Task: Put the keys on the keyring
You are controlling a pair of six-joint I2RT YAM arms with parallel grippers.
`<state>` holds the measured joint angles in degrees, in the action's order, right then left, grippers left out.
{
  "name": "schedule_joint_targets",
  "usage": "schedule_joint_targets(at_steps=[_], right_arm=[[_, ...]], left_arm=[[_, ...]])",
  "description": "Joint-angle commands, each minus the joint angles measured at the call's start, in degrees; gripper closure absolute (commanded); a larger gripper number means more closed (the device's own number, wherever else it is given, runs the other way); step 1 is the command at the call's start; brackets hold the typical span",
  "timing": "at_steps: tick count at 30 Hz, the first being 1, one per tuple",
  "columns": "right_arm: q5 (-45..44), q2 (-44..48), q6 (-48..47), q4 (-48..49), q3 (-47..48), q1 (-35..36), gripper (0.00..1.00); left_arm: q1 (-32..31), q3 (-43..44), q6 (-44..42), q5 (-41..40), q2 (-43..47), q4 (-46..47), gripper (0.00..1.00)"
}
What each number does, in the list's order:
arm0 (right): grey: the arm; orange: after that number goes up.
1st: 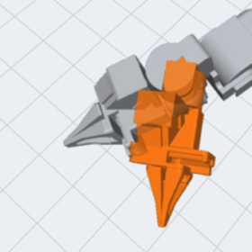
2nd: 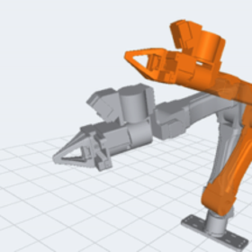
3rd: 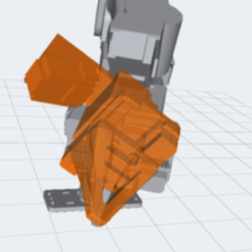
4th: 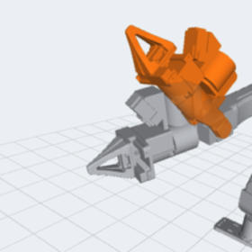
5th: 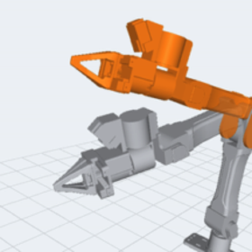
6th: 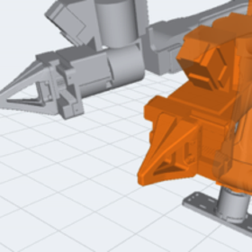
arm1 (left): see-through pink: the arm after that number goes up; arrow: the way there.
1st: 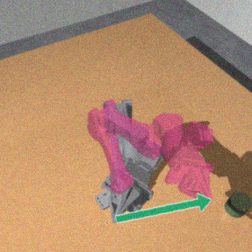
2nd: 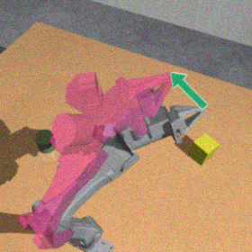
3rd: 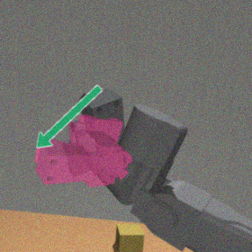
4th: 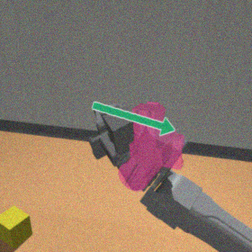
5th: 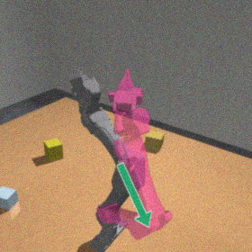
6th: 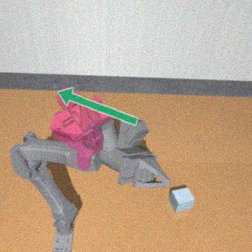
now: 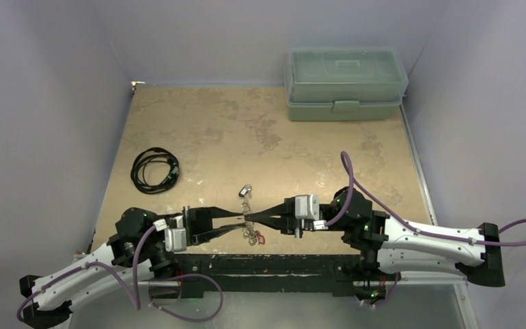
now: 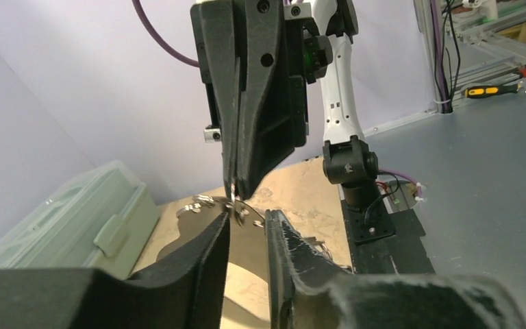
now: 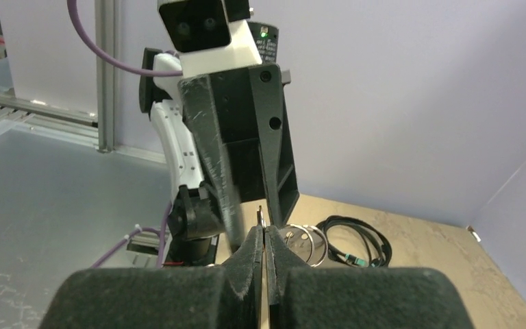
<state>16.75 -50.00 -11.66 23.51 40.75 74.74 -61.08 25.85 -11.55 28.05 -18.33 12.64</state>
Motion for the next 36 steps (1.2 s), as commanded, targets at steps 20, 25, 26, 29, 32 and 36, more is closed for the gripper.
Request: schedule_joint_targets(at_steps=[20, 25, 26, 29, 32, 36], right_arm=[[-5.39, 4.75, 1.11, 7.44, -2.43, 0.37, 1.00], [-12.17, 6.23, 10.89, 20.01, -7.45, 0.32, 1.00], [-15.17, 6.29, 15.11, 23.47, -8.75, 0.32, 1.00], [-26.29, 6.52, 22.55, 26.59, -9.60, 0.32, 1.00], [-34.10, 6.27, 26.81, 23.18, -8.27, 0.32, 1.00], [-43.56, 6.78, 32.33, 14.66, -5.07, 0.34, 1.00]], left_arm=[[0.00, 0.59, -2.96, -3.31, 3.57, -2.05, 0.69], [0.06, 0.79, -2.20, -3.31, 2.92, -1.48, 0.69], [0.08, 0.90, -2.09, -3.35, 2.87, -1.43, 0.69], [0.25, 0.98, -1.86, -4.45, 2.79, -1.39, 0.69], [0.26, 1.00, -1.97, -6.35, 3.04, -1.35, 0.69], [0.35, 1.05, -2.20, -9.46, 3.26, -1.52, 0.69]])
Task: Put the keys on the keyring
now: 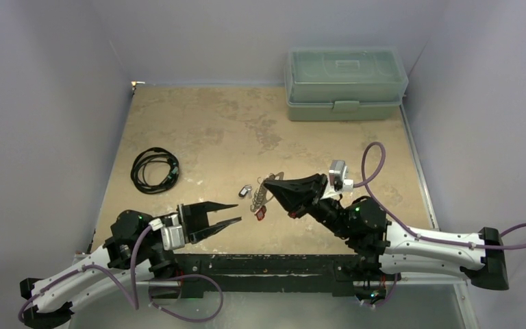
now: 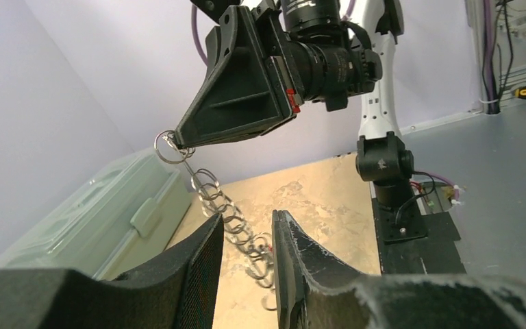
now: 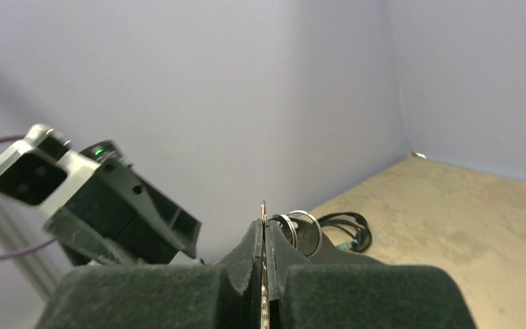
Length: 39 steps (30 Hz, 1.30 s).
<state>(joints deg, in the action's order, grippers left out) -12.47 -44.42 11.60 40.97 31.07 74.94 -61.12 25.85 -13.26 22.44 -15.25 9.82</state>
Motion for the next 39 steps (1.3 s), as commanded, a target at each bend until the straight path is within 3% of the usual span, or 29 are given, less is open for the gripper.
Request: schedule_joint_targets(at_steps=[1, 8, 18, 23, 29, 35, 39], right_arm=[[-16.81, 1.18, 10.59, -5.04, 5.57, 0.12, 1.00], [-28.16, -3.82, 11.24, -15.39, 11.30, 0.49, 1.00], [-38.35, -11.15, -2.77, -13.22, 14.03, 5.26, 1.00], [-38.14, -11.15, -6.44, -13.20, 13.70, 6.30, 1.00], [-27.56, -7.29, -13.49, -16.88, 11.83, 6.46, 1.00], [-5.39, 0.73, -20.02, -26.58, 10.94, 6.38, 1.00], [2.24, 2.56, -21.52, -33.18, 12.40, 6.44, 1.00]], left_arm=[[0.47, 1.11, -0.53, -4.60, 0.21, 1.35, 0.69], [0.83, 1.62, -0.77, -11.50, -1.10, 0.67, 0.70], [0.92, 2.82, -2.67, -11.83, -1.48, -2.75, 0.75], [0.86, 3.60, -4.47, -10.24, -0.87, -5.31, 0.80], [0.92, 5.09, -5.93, -9.24, -1.58, -8.47, 0.80], [0.92, 6.00, -6.52, -4.76, -3.33, -9.73, 0.73], [0.92, 6.85, -6.42, 0.28, -5.73, -9.74, 0.72]])
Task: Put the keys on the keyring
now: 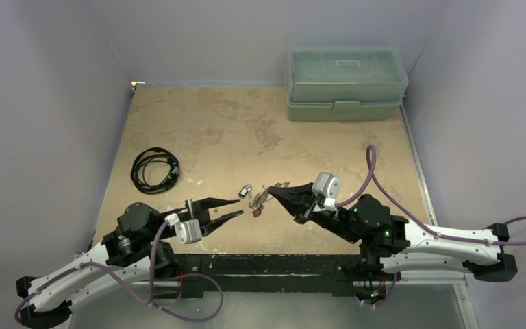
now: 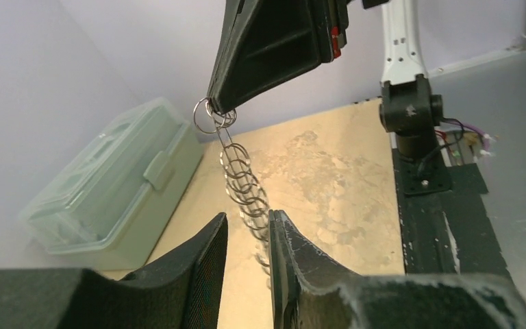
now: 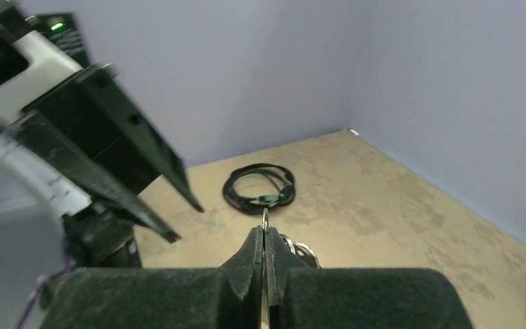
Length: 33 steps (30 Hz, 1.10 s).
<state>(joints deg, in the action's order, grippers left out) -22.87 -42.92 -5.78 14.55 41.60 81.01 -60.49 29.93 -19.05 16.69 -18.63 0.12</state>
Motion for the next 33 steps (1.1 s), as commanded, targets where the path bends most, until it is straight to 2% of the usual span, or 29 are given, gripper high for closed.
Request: schedule_joint_targets(at_steps=[1, 7, 11, 33], right_arm=[[13.74, 1.03, -4.29, -8.05, 2.31, 0.34, 1.00], [21.06, -1.99, -6.04, -17.65, 6.88, 0.29, 1.00], [22.01, -3.36, -6.64, -21.19, 8.66, 0.29, 1.00], [23.94, -6.52, -8.25, -22.81, 12.16, 0.29, 1.00]], left_arm=[[0.28, 3.03, -0.59, 6.98, -2.96, -0.96, 0.73], [0.28, 4.08, 0.19, 12.76, -4.39, -2.75, 0.74], [0.28, 4.12, 0.50, 14.74, -4.61, -3.33, 0.77], [0.28, 4.61, 1.47, 15.07, -9.31, -3.74, 0.88]])
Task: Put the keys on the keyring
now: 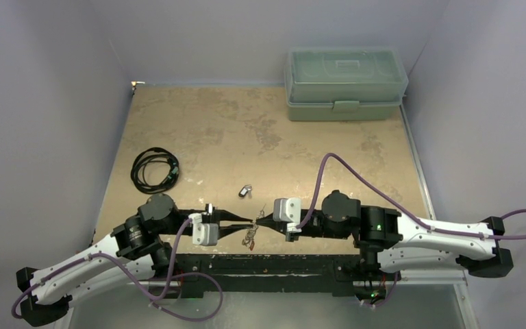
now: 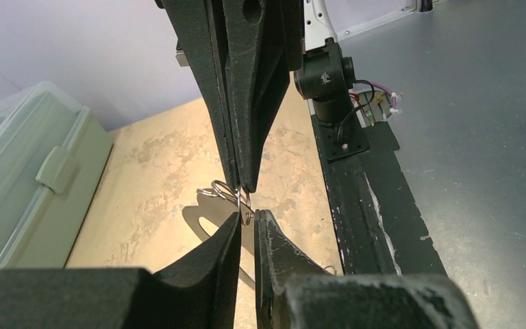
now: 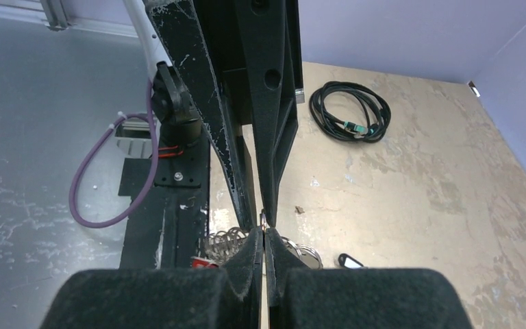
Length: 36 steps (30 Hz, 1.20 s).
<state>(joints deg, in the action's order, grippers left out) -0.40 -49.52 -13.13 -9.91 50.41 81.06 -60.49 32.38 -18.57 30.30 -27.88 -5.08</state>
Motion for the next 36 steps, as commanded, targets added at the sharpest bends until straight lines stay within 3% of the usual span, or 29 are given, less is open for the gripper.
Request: schedule_joint_targets(at_steps=[1, 12, 16, 26, 32, 36], right_arm=[[1.61, -0.03, -0.91, 1.63, 3.44, 0.24, 1.00], [2.21, -0.67, -0.92, 1.45, 3.60, 0.27, 1.00], [2.36, -0.76, -1.05, 1.43, 3.64, 0.24, 1.00], [1.51, 0.65, -1.07, 2.30, 2.62, 0.25, 1.00], [-0.43, 1.65, -0.70, 2.04, 2.53, 0.24, 0.64], [-1.61, 3.87, -0.12, 3.53, 2.56, 0.24, 0.51]], left_arm=[[0.28, 2.16, 1.04, 1.50, -0.11, 1.45, 0.89], [0.24, 2.38, 1.38, 1.96, -1.17, 1.57, 0.94], [0.28, 2.38, 1.37, 1.96, -1.38, 1.57, 1.00], [0.28, 1.74, 0.52, 1.37, -0.14, 1.89, 1.00], [0.28, -0.18, 1.18, 0.81, 1.57, 4.20, 1.00], [0.28, -0.84, 0.21, 1.32, 2.06, 6.27, 1.00]])
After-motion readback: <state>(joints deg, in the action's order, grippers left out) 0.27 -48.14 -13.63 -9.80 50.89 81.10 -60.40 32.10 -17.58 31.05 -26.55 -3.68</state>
